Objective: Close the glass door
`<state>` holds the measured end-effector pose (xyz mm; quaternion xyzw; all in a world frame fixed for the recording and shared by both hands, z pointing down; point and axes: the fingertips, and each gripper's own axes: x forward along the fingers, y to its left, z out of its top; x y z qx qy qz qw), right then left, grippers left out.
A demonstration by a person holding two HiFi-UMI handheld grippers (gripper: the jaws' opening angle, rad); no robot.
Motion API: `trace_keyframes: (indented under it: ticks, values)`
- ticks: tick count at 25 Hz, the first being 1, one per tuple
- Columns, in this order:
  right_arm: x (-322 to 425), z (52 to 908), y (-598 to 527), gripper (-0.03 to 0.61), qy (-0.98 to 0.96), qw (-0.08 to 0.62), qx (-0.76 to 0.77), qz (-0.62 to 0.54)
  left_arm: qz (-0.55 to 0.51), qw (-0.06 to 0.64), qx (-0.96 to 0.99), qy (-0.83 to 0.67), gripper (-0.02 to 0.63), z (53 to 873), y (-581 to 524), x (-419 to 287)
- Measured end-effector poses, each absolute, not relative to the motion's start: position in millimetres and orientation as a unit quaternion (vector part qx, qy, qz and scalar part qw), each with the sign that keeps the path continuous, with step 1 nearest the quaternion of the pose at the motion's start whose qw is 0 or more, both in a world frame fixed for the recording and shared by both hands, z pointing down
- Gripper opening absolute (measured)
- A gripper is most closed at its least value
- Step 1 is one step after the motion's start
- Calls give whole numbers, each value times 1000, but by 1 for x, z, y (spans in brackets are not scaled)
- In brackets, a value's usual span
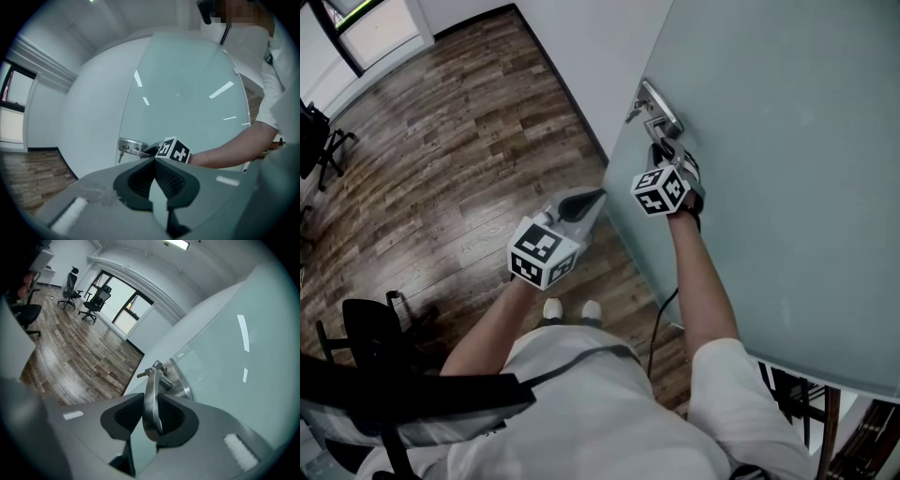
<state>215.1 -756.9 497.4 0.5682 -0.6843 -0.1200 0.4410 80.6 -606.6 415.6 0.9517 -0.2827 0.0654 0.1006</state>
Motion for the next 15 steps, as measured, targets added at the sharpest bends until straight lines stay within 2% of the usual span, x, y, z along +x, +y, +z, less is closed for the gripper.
trace_keyframes:
  ticks: [15]
  values:
    - [192,497,-739,95,-695,455,545,-113,49,101,948,-298,2,409,-586,43]
